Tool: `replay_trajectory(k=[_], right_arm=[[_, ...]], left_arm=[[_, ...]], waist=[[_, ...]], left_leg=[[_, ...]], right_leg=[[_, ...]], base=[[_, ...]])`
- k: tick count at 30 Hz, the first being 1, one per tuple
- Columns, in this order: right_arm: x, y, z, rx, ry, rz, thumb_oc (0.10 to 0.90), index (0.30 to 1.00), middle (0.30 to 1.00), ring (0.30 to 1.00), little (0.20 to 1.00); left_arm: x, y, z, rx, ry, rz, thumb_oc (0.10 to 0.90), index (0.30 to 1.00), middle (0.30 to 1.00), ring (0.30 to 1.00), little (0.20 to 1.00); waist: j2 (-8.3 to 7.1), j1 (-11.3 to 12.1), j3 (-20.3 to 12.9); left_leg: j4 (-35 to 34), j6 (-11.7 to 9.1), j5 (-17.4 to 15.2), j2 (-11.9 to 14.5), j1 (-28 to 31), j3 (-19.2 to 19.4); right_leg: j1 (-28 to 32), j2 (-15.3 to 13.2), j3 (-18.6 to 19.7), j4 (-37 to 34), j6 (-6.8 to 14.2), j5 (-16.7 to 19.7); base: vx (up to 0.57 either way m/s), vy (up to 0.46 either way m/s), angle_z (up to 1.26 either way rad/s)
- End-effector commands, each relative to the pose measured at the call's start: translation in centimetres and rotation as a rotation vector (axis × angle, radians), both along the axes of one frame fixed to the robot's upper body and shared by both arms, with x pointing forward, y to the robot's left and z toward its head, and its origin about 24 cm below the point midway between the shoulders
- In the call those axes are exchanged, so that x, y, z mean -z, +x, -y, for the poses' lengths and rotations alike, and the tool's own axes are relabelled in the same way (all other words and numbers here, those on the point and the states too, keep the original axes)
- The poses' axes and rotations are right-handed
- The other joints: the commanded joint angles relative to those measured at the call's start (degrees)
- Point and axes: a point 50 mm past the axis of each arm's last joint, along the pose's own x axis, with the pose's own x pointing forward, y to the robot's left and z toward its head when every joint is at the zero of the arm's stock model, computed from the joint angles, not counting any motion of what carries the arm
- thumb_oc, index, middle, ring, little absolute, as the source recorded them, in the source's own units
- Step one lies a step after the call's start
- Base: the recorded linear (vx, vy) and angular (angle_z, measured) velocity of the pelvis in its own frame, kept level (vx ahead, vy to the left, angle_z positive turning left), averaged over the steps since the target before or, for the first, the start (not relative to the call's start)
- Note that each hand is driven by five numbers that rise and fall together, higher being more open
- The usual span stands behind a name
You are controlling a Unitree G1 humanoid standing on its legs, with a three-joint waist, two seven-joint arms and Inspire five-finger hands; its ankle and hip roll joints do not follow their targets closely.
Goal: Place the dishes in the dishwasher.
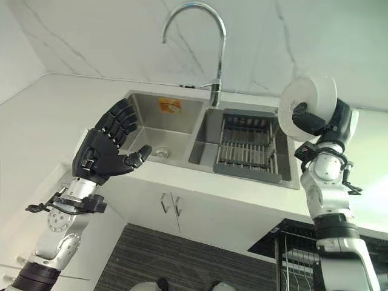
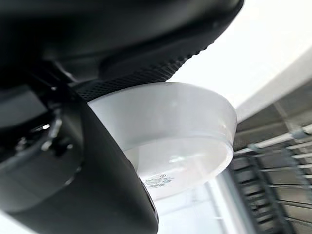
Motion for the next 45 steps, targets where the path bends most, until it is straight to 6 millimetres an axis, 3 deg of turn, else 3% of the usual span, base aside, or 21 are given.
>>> replay_trajectory(k=[1, 6, 10, 13, 15, 16, 19, 24, 30, 33, 35, 37, 38, 39, 40, 41, 42, 43, 44, 45], right_arm=[[-7.5, -1.7, -1.2, -0.008, -0.111, 0.414, 0.400, 0.300, 0.300, 0.300, 0.300], [-6.6, -5.3, -3.8, -0.085, -0.122, 0.572, 0.400, 0.300, 0.300, 0.300, 0.300], [-5.7, -7.8, -4.4, -0.114, -0.101, 0.630, 0.400, 0.300, 0.300, 0.300, 0.300], [-5.2, -8.4, -5.2, -0.162, -0.071, 0.651, 0.400, 0.300, 0.300, 0.300, 0.300], [-5.2, -8.7, -6.1, -0.253, -0.036, 0.671, 0.400, 0.300, 0.300, 0.300, 0.300], [-5.2, -8.7, -6.5, -0.305, -0.027, 0.685, 0.400, 0.300, 0.300, 0.300, 0.300], [-5.2, -9.2, -6.6, -0.314, -0.020, 0.719, 0.400, 0.300, 0.300, 0.300, 0.300], [-4.6, -9.9, -6.9, -0.317, 0.023, 0.749, 0.400, 0.300, 0.300, 0.300, 0.300], [-3.4, -10.1, -7.4, -0.353, 0.039, 0.695, 0.400, 0.300, 0.300, 0.300, 0.300], [-3.0, -9.8, -7.6, -0.388, 0.068, 0.655, 0.400, 0.300, 0.300, 0.300, 0.300], [-2.7, -9.5, -7.7, -0.434, 0.046, 0.616, 0.400, 0.300, 0.300, 0.300, 0.300], [-2.6, -9.3, -7.5, -0.484, 0.001, 0.548, 0.400, 0.300, 0.300, 0.300, 0.300], [-2.3, -9.1, -7.1, -0.519, 0.013, 0.516, 0.400, 0.300, 0.300, 0.300, 0.300], [-1.6, -9.0, -6.8, -0.553, 0.030, 0.483, 0.400, 0.300, 0.300, 0.300, 0.300], [-1.3, -9.1, -6.6, -0.560, 0.033, 0.473, 0.400, 0.300, 0.300, 0.300, 0.300], [-0.8, -9.1, -6.4, -0.561, 0.039, 0.457, 0.400, 0.300, 0.300, 0.300, 0.300], [-0.3, -9.1, -6.5, -0.554, 0.050, 0.441, 0.400, 0.300, 0.300, 0.300, 0.300], [0.5, -8.6, -7.1, -0.548, 0.070, 0.415, 0.400, 0.300, 0.300, 0.300, 0.300], [1.0, -8.4, -8.5, -0.545, 0.112, 0.402, 0.400, 0.300, 0.300, 0.300, 0.300], [1.0, -8.4, -8.6, -0.542, 0.113, 0.402, 0.400, 0.300, 0.300, 0.300, 0.300]], left_arm=[[-4.3, -1.1, 0.4, 0.037, -0.009, 0.248, 0.800, 0.900, 0.900, 0.900, 0.900], [-4.0, -1.8, 0.6, 0.084, 0.013, 0.243, 0.800, 0.900, 0.900, 0.900, 0.900], [-3.5, -2.4, 1.2, 0.155, 0.026, 0.223, 0.800, 0.900, 0.900, 0.900, 0.900], [-3.2, -2.6, 1.6, 0.225, -0.025, 0.184, 0.800, 0.900, 0.900, 0.900, 0.900], [-3.4, -3.2, 2.0, 0.248, 0.011, 0.211, 0.800, 0.900, 0.900, 0.900, 0.900], [-3.6, -3.4, 2.3, 0.281, 0.040, 0.219, 0.800, 0.900, 0.900, 0.900, 0.900], [-3.6, -3.4, 3.4, 0.398, 0.086, 0.207, 0.800, 0.900, 0.900, 0.900, 0.900], [-2.7, -3.5, 6.1, 0.625, 0.180, 0.156, 0.800, 0.900, 0.900, 0.900, 0.900], [-0.5, -3.8, 7.5, 0.765, 0.071, -0.038, 0.800, 0.900, 0.900, 0.900, 0.900], [2.0, -4.0, 7.8, 0.730, 0.117, -0.142, 0.800, 0.900, 0.900, 0.900, 0.900], [4.7, -4.3, 7.5, 0.682, 0.156, -0.258, 0.800, 0.900, 0.900, 0.900, 0.900], [8.7, -4.5, 5.7, 0.525, 0.215, -0.392, 0.800, 0.900, 0.900, 0.900, 0.900], [10.6, -4.7, 4.2, 0.421, 0.197, -0.460, 0.800, 0.900, 0.900, 0.900, 0.900], [13.8, -5.8, 2.4, 0.307, 0.142, -0.589, 0.800, 0.900, 0.900, 0.900, 0.900], [15.4, -6.6, 1.5, 0.250, 0.126, -0.655, 0.800, 0.900, 0.900, 0.900, 0.900], [18.1, -8.3, 0.2, 0.144, 0.104, -0.778, 0.800, 0.900, 0.900, 0.900, 0.900], [20.7, -10.2, -1.3, 0.019, 0.079, -0.910, 0.800, 0.900, 0.900, 0.900, 0.900], [23.7, -13.3, -3.0, -0.208, 0.100, -1.090, 0.800, 0.900, 0.900, 0.900, 0.900], [26.6, -16.8, -4.5, -0.390, 0.096, -1.307, 0.800, 0.900, 0.900, 0.900, 0.900], [26.8, -17.1, -4.6, -0.402, 0.099, -1.326, 0.800, 0.900, 0.900, 0.900, 0.900]], waist=[[-1.53, 0.2, -4.3], [-1.76, -2.4, -3.8], [-2.34, -4.4, -3.0], [-2.82, -5.3, -2.2], [-3.26, -5.2, -1.0], [-2.83, -3.9, -0.4], [-1.89, -3.3, -0.1], [-1.76, -4.5, -0.8], [-1.72, -5.1, -1.8], [-1.82, -5.7, -2.1], [-1.38, -6.3, -1.9], [-0.66, -7.0, -1.2], [-0.57, -7.1, -0.9], [-0.86, -7.1, -0.6], [-1.23, -7.0, -0.5], [-1.81, -6.8, -0.4], [-1.90, -6.0, 0.0], [-0.14, -4.9, 0.2], [1.00, -3.8, 0.0], [1.00, -3.6, -0.1]], left_leg=[[4.6, -1.3, -7.7, 1.3, -2.1, -1.1], [4.6, 0.8, -9.1, 0.0, -1.5, 0.8], [4.6, 2.5, -10.3, -1.5, -1.2, 2.8], [4.6, 3.0, -11.3, -2.5, -1.2, 3.6], [4.6, 3.0, -12.0, -2.2, -1.2, 7.9], [4.6, 3.0, -12.2, -0.7, -0.4, 11.4], [4.6, 3.4, -11.3, 1.1, -0.7, 13.8], [4.6, 3.5, -10.6, 1.4, -2.2, 13.6], [4.6, 1.8, -9.5, 4.4, -1.5, 14.2], [4.6, 0.0, -8.0, 7.1, -1.0, 15.2], [4.6, -1.9, -5.9, 10.0, -1.5, 15.4], [4.6, -3.8, -3.4, 12.4, -2.0, 14.6], [4.6, -4.1, -2.9, 12.0, -1.9, 13.6], [4.6, -4.3, -2.1, 11.2, -1.2, 14.0], [4.6, -4.3, -1.4, 10.7, -0.5, 14.7], [4.6, -3.9, -0.9, 8.8, 0.4, 15.9], [4.6, -2.0, -4.4, 4.1, -0.1, 14.1], [4.6, -1.0, -5.7, 0.9, -1.7, 10.8], [4.6, -1.2, -3.8, 0.4, -6.7, 10.6], [4.6, -1.2, -3.5, 0.3, -7.4, 10.6]], right_leg=[[4.0, 0.0, 4.0, -2.2, 4.6, -5.2], [2.8, -1.2, 6.7, -2.2, 6.9, -2.6], [0.8, -3.2, 8.9, -2.2, 8.8, 2.5], [-2.0, -5.0, 9.4, -2.2, 9.6, 6.2], [-4.9, -8.8, 3.1, -2.2, 10.9, 10.6], [-3.5, -11.3, -3.3, -2.2, 11.5, 13.2], [0.0, -11.2, -5.3, -2.2, 10.2, 11.3], [1.6, -9.7, -1.0, -2.2, 9.1, 5.9], [2.0, -7.7, -0.4, -2.2, 9.4, 0.6], [1.8, -5.9, -1.1, -2.2, 9.0, -1.5], [1.9, -3.6, -2.0, -2.2, 7.4, -3.0], [1.6, -1.6, -2.7, -2.2, 5.1, -3.7], [1.4, -1.0, -2.0, -2.2, 4.1, -3.9], [1.3, -0.9, -1.6, -2.2, 3.2, -4.1], [1.4, -1.0, -1.6, -2.2, 2.9, -4.2], [1.7, -1.6, -1.8, -2.2, 2.5, -4.3], [1.6, -1.8, -0.7, -2.2, 2.9, -4.2], [1.3, 0.4, 0.7, -2.2, 3.3, -4.3], [1.7, 2.6, 0.9, -2.2, 3.4, -5.0], [1.9, 2.8, 0.9, -2.2, 3.4, -5.2]], base=[[0.05, 0.128, -0.32], [0.08, 0.166, -0.24], [0.05, 0.180, -0.26], [-0.04, 0.161, -0.54], [-0.20, 0.171, -1.31], [-0.20, 0.112, -1.72], [-0.17, 0.030, -1.33], [-0.09, -0.087, -0.33], [-0.04, -0.308, -0.32], [-0.02, -0.375, -0.18], [-0.02, -0.534, -0.12], [-0.02, -0.535, -0.06], [0.02, -0.438, -0.08], [0.05, -0.361, -0.27], [0.08, -0.332, -0.21], [0.09, -0.237, 0.02], [0.15, -0.167, 0.31], [0.24, -0.082, 0.23], [0.23, -0.031, -0.06], [0.27, 0.004, 0.11]])
